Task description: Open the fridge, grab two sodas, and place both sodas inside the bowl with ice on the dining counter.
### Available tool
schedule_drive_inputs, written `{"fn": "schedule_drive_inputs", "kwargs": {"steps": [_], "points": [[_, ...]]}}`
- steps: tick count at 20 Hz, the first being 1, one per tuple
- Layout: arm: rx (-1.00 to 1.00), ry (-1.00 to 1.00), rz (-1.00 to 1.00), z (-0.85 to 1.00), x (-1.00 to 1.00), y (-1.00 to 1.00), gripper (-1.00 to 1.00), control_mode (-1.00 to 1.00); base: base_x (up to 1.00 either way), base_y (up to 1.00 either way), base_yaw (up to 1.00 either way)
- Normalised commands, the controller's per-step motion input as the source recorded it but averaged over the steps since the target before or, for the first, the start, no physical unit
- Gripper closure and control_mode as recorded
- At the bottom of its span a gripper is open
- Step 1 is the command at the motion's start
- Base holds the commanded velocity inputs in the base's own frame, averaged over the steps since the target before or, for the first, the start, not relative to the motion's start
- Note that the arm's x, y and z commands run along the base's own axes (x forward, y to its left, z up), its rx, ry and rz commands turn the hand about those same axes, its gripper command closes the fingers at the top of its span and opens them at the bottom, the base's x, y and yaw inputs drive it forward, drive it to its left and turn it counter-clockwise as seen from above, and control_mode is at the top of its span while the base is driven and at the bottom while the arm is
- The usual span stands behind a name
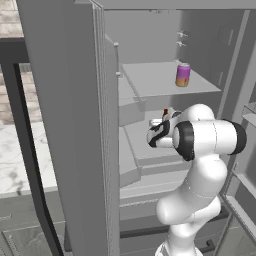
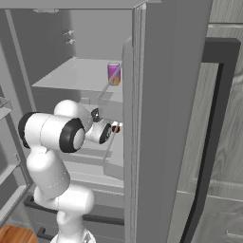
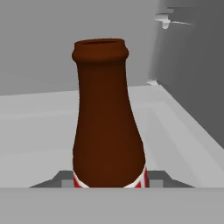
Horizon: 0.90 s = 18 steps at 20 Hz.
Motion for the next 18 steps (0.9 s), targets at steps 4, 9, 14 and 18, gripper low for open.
{"fn": "schedule_drive_inputs", "kwargs": {"steps": [4,9,14,18], "points": [[0.0,-0.12,0.0,-0.03,-0.44,0.0,1.0,-1.0,0.0,0.0,0.0],[0.05,-0.07,0.0,0.13,-0.72,0.0,1.0,-1.0,0.0,0.0,0.0],[0.1,0.02,-0.01,0.54,-0.69,0.06,1.0,-1.0,0.0,0.0,0.0],[0.16,0.11,-0.05,0.8,-0.63,0.0,1.0,-1.0,0.0,0.0,0.0]]}}
